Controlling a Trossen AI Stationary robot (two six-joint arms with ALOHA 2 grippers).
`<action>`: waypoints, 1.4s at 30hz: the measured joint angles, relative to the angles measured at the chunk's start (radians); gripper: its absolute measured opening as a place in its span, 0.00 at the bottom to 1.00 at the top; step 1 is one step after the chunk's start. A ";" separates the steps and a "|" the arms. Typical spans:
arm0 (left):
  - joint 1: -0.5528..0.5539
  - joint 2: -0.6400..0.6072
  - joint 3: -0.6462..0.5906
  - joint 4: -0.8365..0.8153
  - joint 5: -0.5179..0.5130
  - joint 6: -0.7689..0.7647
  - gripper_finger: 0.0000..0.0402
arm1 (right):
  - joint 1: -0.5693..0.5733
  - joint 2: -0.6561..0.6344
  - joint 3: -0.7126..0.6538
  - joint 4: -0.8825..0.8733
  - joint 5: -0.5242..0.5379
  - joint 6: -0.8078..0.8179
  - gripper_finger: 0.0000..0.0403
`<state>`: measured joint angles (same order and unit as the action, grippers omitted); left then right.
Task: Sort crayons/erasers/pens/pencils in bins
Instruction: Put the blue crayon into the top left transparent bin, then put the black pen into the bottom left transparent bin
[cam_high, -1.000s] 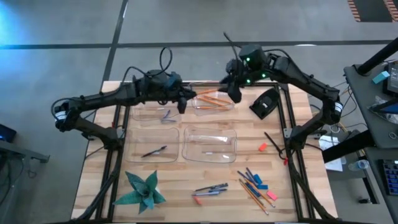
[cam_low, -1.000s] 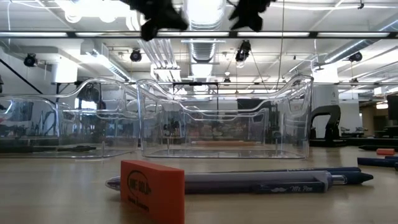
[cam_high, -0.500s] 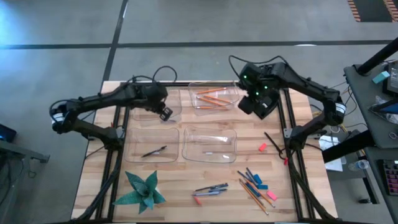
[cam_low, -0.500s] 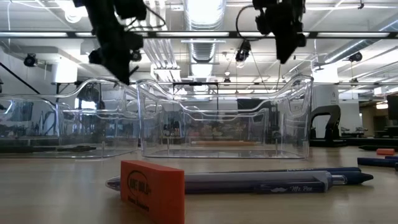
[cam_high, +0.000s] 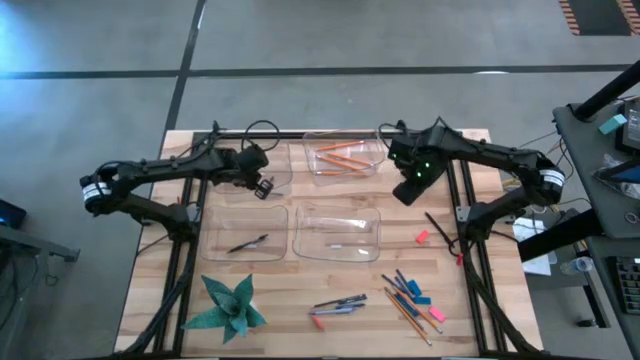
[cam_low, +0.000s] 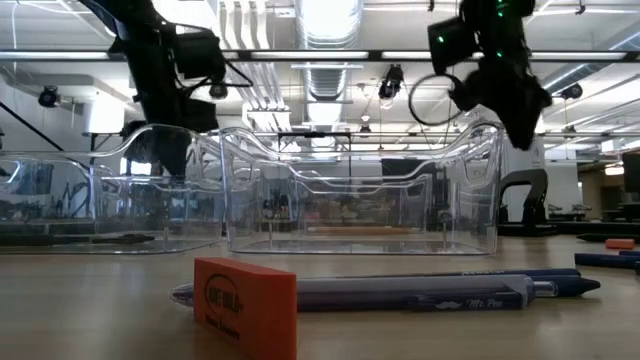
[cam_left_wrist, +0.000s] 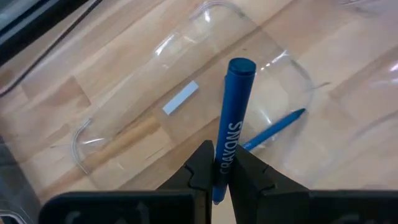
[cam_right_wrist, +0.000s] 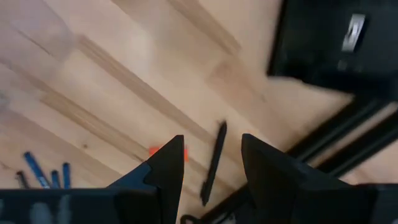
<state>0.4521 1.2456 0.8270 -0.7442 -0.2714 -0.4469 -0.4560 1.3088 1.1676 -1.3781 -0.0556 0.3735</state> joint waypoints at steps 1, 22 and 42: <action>0.008 0.001 -0.010 0.007 0.000 0.000 0.04 | 0.000 -0.006 -0.027 0.000 0.000 0.015 0.37; 0.031 0.002 -0.108 0.060 0.002 -0.022 0.11 | 0.000 -0.046 -0.376 0.151 -0.094 0.214 0.36; 0.031 -0.064 0.077 0.064 0.010 -0.014 0.11 | -0.013 -0.044 -0.578 0.375 -0.062 0.270 0.36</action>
<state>0.4831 1.1816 0.9041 -0.6805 -0.2612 -0.4605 -0.4694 1.2652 0.5899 -1.0032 -0.1180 0.6437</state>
